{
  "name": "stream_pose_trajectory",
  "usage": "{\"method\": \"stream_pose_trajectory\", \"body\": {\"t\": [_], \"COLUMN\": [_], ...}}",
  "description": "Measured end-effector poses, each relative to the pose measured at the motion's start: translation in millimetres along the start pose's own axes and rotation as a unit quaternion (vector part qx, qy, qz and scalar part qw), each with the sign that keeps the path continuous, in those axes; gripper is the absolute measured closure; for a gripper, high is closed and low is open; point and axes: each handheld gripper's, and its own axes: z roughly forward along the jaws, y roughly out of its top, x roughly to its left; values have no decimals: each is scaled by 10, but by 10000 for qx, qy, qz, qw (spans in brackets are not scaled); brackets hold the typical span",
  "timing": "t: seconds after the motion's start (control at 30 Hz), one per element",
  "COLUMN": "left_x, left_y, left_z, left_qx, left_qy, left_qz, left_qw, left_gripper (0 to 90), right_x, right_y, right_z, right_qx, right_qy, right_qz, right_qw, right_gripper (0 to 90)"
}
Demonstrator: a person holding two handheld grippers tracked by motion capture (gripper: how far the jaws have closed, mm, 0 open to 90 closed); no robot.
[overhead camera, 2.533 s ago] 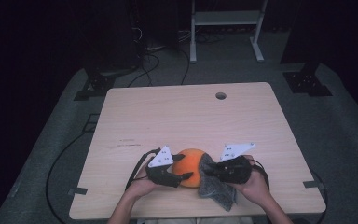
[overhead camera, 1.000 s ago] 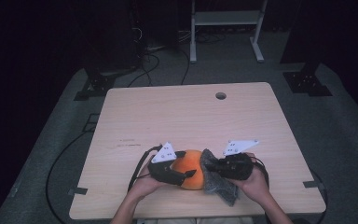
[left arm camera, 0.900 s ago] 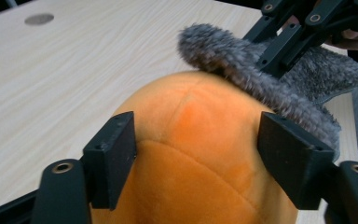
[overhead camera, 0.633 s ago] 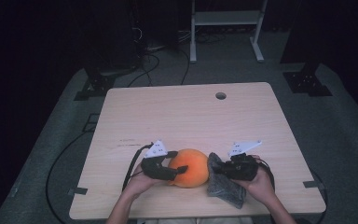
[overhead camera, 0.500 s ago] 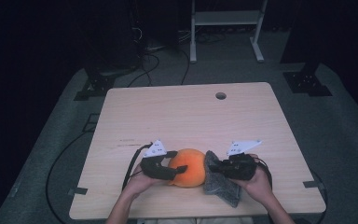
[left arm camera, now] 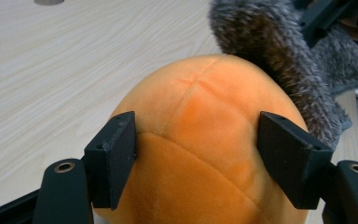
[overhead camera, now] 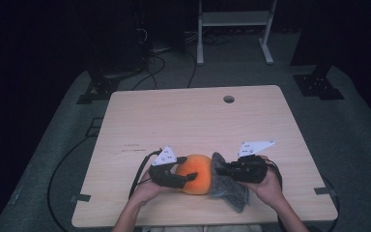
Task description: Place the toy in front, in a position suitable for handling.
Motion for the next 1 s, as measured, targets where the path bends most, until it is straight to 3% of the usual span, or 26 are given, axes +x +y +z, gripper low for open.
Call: {"method": "stream_pose_trajectory", "body": {"t": [0.07,0.13,0.23,0.37,0.47,0.6,0.7,0.8,0.87,0.97,1.0], "left_x": [-22,-22,-47,-132,-149,-92,-46,-110,-171,-256,-273], "left_y": [10,12,34,74,87,138,102,88,130,163,168], "left_z": [-4,-4,8,39,39,-33,-34,9,23,32,28], "left_qx": [18,4,13,43,59,18,76,145,198,261,253], "left_qy": [-8,-69,-77,-86,-78,-130,-266,-195,-144,-58,-58], "left_qz": [97,99,195,510,587,345,206,453,604,963,1000], "left_qw": [10000,9999,9998,9987,9982,9993,9994,9987,9979,9950,9947], "left_gripper": [291,289,288,296,288,167,192,266,280,272,257], "right_x": [-15,-58,-92,30,71,-19,-29,31,151,247,251], "right_y": [-22,-97,-131,-3,23,-82,-91,-35,76,148,139], "right_z": [37,97,68,-42,28,76,41,-15,-68,-28,9], "right_qx": [126,452,664,191,312,455,634,520,271,337,412], "right_qy": [-17,22,-27,41,-80,-70,-233,-267,-163,-187,-207], "right_qz": [4,50,75,-119,-277,-96,-116,-229,-403,-640,-674], "right_qw": [9999,9990,9978,9997,9991,9989,9977,9980,9987,9972,9967], "right_gripper": [776,772,772,771,770,776,776,780,781,780,779]}}
